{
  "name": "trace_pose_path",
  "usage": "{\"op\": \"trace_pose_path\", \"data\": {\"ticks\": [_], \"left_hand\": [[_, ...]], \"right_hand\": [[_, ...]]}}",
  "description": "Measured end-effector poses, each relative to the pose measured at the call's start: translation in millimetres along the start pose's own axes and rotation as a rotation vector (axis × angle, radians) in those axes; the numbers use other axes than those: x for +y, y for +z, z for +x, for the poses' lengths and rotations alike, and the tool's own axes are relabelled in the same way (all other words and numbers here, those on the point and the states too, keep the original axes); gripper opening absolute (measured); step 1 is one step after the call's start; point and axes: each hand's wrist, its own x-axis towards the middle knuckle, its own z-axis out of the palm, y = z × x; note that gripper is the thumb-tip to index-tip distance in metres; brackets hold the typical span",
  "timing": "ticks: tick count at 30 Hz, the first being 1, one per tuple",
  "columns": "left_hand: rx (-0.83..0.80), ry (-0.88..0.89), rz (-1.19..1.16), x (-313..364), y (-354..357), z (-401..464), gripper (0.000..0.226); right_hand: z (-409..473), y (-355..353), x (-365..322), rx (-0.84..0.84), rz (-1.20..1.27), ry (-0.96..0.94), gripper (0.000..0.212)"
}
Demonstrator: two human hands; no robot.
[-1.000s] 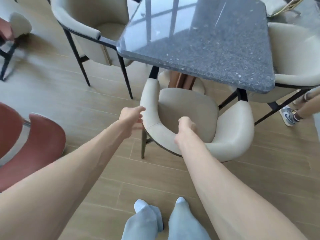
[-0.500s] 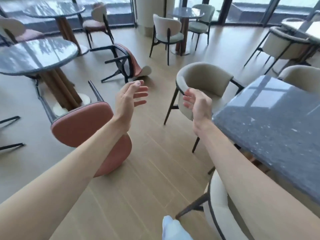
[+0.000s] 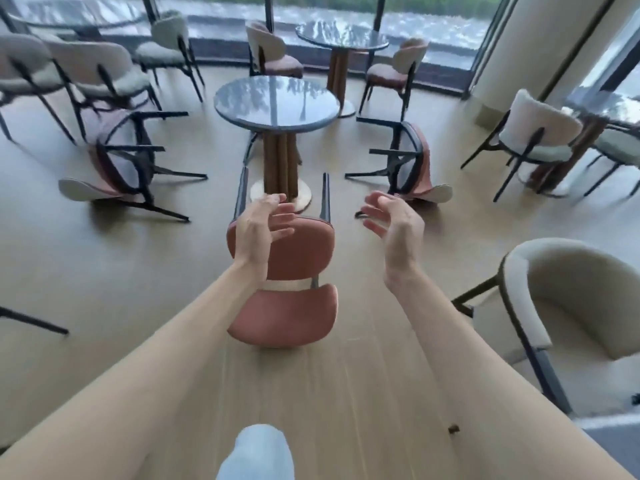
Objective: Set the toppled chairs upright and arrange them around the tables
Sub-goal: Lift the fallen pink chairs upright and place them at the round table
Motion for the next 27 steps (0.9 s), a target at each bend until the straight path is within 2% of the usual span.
{"op": "trace_pose_path", "data": {"ticks": [6, 13, 16, 19, 23, 27], "left_hand": [[0.19, -0.159, -0.062, -56, -32, 76, 0.024], [0.337, -0.496, -0.024, -149, -65, 175, 0.02], [0.379, -0.559, 0.042, -180, -81, 204, 0.023], [0.423, -0.615, 0.079, -203, -97, 215, 0.034], [0.457, -0.669, 0.134, -234, -120, 233, 0.013], [0.532, -0.693, 0.136, -285, -148, 245, 0.011]], "right_hand": [[70, 47, 70, -0.069, -0.096, 0.135, 0.024], [140, 65, 181, -0.013, -0.262, 0.409, 0.017], [163, 66, 222, -0.011, -0.345, 0.49, 0.015], [177, 64, 258, -0.055, -0.428, 0.588, 0.014], [195, 60, 312, -0.128, -0.601, 0.72, 0.015], [209, 55, 391, -0.214, -0.71, 0.822, 0.015]]}}
